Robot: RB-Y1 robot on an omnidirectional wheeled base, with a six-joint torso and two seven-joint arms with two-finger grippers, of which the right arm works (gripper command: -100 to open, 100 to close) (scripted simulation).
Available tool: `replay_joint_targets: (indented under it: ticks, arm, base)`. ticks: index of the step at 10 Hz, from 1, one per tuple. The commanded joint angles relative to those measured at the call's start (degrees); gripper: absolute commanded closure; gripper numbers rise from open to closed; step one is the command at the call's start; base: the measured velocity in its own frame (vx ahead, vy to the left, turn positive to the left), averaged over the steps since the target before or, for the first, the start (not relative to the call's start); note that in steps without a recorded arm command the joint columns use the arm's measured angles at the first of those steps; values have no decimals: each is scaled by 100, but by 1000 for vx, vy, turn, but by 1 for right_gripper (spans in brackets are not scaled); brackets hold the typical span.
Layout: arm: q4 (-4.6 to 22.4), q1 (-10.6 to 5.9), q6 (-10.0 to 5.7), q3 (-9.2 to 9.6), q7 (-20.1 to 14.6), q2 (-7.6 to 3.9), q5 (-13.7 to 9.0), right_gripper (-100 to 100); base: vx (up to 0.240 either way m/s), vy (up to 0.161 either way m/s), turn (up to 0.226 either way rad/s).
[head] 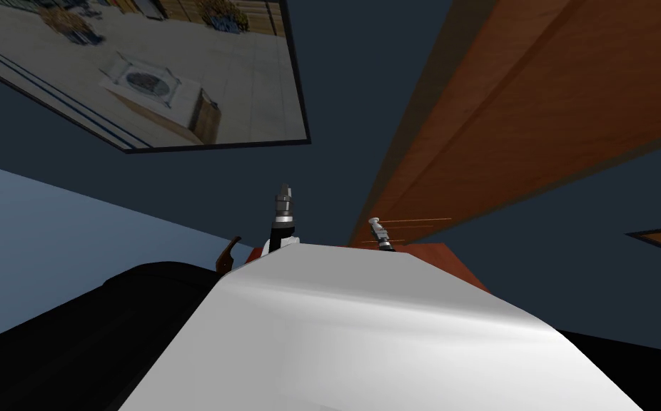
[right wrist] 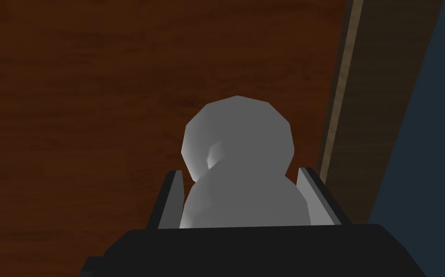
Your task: Pull the door open
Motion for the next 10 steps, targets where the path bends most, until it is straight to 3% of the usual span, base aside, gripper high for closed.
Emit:
replay_joint_targets:
  ticks: [1, 2, 10]
  arm:
    - [-8, -2, -16, 5, 2, 9, -1, 100]
    - [-8, -2, -16, 5, 2, 9, -1, 100]
    - [59, -54, 9, 217, -946, -92, -407, 100]
  base:
    - [-8, -2, -1]
    - [0, 0, 0]
    - [-44, -9, 46]
